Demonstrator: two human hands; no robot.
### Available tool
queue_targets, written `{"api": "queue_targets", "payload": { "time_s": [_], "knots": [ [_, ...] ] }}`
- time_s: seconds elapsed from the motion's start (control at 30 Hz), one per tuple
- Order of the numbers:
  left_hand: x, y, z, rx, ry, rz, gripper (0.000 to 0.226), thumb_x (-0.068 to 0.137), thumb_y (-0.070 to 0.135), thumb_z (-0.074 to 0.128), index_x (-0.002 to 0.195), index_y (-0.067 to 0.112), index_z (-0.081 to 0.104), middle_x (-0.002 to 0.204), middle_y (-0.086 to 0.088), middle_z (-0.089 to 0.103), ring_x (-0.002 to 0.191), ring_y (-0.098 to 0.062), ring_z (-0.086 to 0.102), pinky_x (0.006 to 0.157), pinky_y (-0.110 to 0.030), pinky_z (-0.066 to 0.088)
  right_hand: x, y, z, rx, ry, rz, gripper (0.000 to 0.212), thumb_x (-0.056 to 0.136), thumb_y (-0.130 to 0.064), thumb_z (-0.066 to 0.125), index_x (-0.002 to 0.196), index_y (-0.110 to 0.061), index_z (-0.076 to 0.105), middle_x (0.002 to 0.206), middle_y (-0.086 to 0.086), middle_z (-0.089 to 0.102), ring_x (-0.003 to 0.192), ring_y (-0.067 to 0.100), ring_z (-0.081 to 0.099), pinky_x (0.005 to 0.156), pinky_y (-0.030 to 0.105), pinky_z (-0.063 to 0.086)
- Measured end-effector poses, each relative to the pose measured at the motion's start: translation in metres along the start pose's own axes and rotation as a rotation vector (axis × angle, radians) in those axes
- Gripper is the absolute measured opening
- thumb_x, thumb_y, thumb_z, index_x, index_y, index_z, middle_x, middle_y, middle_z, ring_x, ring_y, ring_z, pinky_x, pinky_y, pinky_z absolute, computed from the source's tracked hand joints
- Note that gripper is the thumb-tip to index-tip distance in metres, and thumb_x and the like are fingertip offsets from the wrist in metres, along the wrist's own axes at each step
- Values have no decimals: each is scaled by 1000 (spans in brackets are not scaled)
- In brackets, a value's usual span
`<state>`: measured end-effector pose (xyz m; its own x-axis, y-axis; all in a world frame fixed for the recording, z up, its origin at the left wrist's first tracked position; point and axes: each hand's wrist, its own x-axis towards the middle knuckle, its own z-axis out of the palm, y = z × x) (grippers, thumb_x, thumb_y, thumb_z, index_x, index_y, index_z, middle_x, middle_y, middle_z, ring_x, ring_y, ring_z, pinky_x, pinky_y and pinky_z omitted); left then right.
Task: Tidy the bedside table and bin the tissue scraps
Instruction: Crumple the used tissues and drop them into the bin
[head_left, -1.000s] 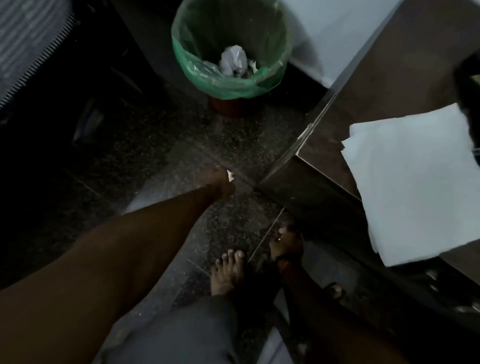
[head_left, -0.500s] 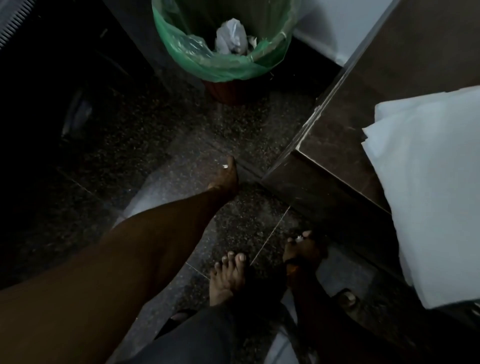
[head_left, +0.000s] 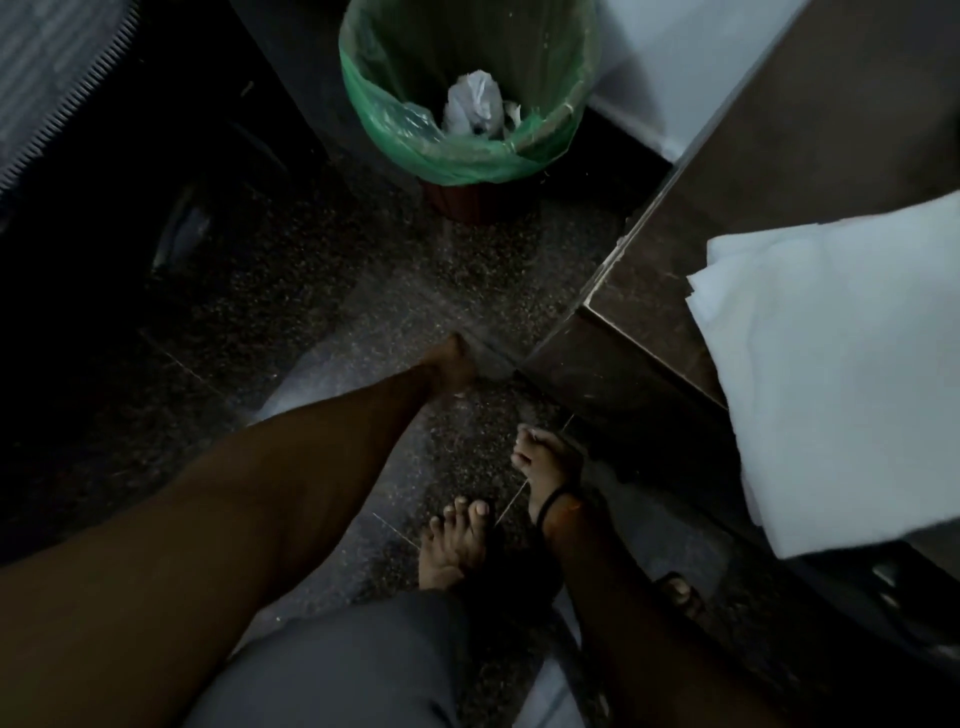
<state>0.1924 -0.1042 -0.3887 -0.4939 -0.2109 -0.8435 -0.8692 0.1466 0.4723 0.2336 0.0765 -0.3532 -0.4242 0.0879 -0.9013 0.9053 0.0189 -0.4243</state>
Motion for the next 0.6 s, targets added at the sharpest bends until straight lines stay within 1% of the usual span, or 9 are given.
{"api": "queue_targets", "payload": {
  "time_s": [0.03, 0.1, 0.17, 0.2, 0.23, 0.3, 0.4, 0.5, 0.6],
  "knots": [
    [-8, 3, -5, -95, -20, 10, 11, 96, 12, 53, 105, 7, 51, 88, -14, 61, 69, -24, 59, 57, -27, 51, -6, -4, 9, 70, -4, 23, 10, 96, 4, 54, 98, 8, 62, 115, 24, 57, 73, 15, 56, 58, 18, 53],
    [-29, 14, -11, -236, -35, 33, 17, 101, 7, 43, 85, 13, 47, 73, -8, 52, 59, -17, 50, 51, -21, 45, -22, -17, 27, 187, -48, 35, 13, 97, 6, 49, 87, 6, 58, 126, 35, 53, 90, 32, 62, 78, 32, 54],
    [-51, 23, -17, -326, -36, 83, 23, 99, 2, 45, 78, 12, 47, 67, -9, 50, 56, -18, 48, 51, -26, 42, -41, -30, 39, 238, -95, 17, 18, 98, 7, 46, 109, 19, 53, 131, 39, 48, 107, 44, 58, 95, 42, 47],
    [-61, 27, -22, -337, -42, 106, 25, 97, -1, 45, 75, 10, 49, 65, -11, 50, 55, -19, 47, 50, -25, 41, -50, -36, 45, 244, -99, 7, 28, 98, 7, 47, 120, 23, 47, 124, 36, 53, 98, 40, 60, 97, 44, 46],
    [-69, 30, -24, -339, -48, 111, 27, 96, -2, 44, 72, 8, 50, 64, -11, 49, 55, -19, 45, 48, -25, 39, -54, -40, 50, 247, -118, -15, 33, 97, 8, 49, 125, 23, 44, 108, 28, 58, 85, 32, 59, 94, 45, 48],
    [-86, 36, -36, -384, -36, 77, 26, 96, -1, 42, 72, 6, 51, 62, -11, 46, 53, -18, 43, 45, -24, 37, -65, -49, 61, 180, -106, -52, 33, 96, 6, 53, 126, 18, 48, 84, 14, 56, 69, 20, 53, 76, 38, 53],
    [-107, 45, -52, -600, 7, -25, 26, 90, 5, 39, 66, 11, 46, 60, -7, 40, 50, -17, 35, 45, -26, 29, -84, -64, 75, 80, -76, -127, 26, 95, 0, 59, 119, 11, 58, 73, 9, 58, 62, 16, 52, 54, 27, 44],
    [-127, 53, -70, -788, 109, -99, 19, 83, 10, 38, 64, 10, 41, 60, -8, 37, 50, -20, 31, 48, -27, 25, -102, -82, 88, -15, -48, -258, 18, 90, -3, 66, 106, 5, 66, 69, 6, 61, 61, 15, 56, 55, 27, 48],
    [-148, 67, -85, -881, 46, -100, 20, 81, 8, 37, 62, 8, 41, 61, -10, 42, 52, -24, 40, 52, -27, 34, -122, -99, 103, -150, -53, -432, 5, 86, -10, 71, 82, -14, 71, 72, 5, 68, 74, 27, 69, 68, 41, 60]
  ]
}}
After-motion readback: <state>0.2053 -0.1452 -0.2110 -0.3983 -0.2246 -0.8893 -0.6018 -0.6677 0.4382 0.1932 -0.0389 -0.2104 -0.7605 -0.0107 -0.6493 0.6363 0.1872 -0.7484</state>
